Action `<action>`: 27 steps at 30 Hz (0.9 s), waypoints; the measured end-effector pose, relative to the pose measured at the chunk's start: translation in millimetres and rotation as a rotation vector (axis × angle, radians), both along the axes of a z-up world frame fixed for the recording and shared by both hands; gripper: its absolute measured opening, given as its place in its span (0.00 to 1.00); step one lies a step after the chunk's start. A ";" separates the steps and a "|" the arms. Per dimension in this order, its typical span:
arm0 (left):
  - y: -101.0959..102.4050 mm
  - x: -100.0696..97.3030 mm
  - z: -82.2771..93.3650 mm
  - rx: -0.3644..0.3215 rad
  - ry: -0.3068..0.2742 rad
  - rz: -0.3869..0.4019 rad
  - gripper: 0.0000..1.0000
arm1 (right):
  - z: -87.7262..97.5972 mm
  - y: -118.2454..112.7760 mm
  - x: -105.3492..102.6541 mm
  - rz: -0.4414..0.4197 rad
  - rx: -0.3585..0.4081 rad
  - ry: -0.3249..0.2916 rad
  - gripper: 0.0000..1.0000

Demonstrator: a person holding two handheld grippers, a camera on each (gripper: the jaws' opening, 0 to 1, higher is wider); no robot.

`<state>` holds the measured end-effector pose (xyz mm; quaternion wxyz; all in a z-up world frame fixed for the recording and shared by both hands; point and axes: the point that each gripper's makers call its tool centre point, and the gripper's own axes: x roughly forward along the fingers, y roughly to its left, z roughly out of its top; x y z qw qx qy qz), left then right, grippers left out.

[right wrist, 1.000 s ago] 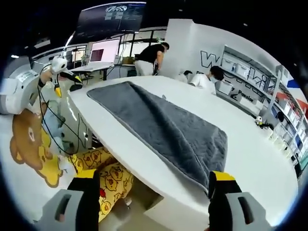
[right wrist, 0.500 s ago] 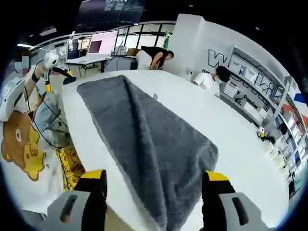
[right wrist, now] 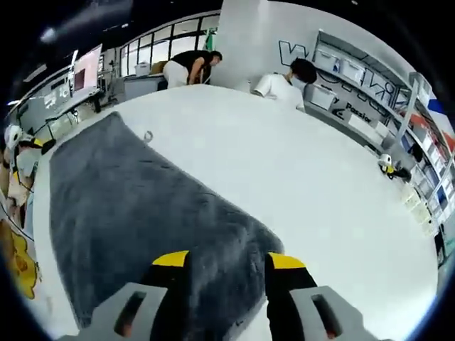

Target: Fold the towel on the table until its edges align and the towel forms a compact rectangular stack.

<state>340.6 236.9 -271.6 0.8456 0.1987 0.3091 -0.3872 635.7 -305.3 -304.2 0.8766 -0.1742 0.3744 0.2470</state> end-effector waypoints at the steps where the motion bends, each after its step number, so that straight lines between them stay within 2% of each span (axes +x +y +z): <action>1: 1.5 1.3 0.0 0.003 0.001 0.004 0.99 | -4.9 -3.1 4.6 -0.011 -0.007 0.014 0.43; 5: 3.2 2.0 -0.7 0.006 0.007 0.017 0.99 | -18.1 -13.0 21.3 -0.059 0.016 0.041 0.43; 10: 4.5 3.4 -2.1 0.007 0.018 0.022 0.99 | -31.6 -18.9 26.3 -0.087 0.032 0.075 0.41; 11: 4.4 3.7 -2.5 0.007 0.020 0.023 0.99 | -30.1 -16.4 26.3 -0.089 0.058 0.071 0.38; 13: 2.8 3.8 -3.6 0.010 0.025 0.023 0.99 | -28.5 -16.2 25.6 -0.088 0.049 0.057 0.28; 16: 2.5 5.0 -4.3 0.010 0.029 0.022 0.99 | -28.9 -14.9 28.0 -0.080 0.049 0.046 0.21; 17: 2.2 5.4 -4.6 0.009 0.031 0.021 0.99 | -27.9 -15.0 29.9 -0.074 0.040 0.033 0.19; 19: 0.6 5.9 -5.7 0.009 0.035 0.017 0.99 | -23.2 -23.2 37.2 -0.062 -0.042 -0.019 0.14; 20: -1.0 5.5 -6.4 0.009 0.037 0.015 0.99 | -21.0 -22.9 38.9 -0.066 -0.048 -0.030 0.13; 23: -2.7 4.6 -7.8 0.010 0.042 0.011 0.99 | -8.8 -31.4 49.2 -0.066 -0.134 -0.106 0.09; 25: -2.8 4.4 -8.2 0.008 0.043 0.011 0.98 | 2.1 -40.1 56.1 -0.092 -0.191 -0.169 0.03; 27: -2.9 4.0 -8.5 0.005 0.045 0.012 0.98 | 7.6 -42.7 57.8 -0.102 -0.196 -0.192 0.01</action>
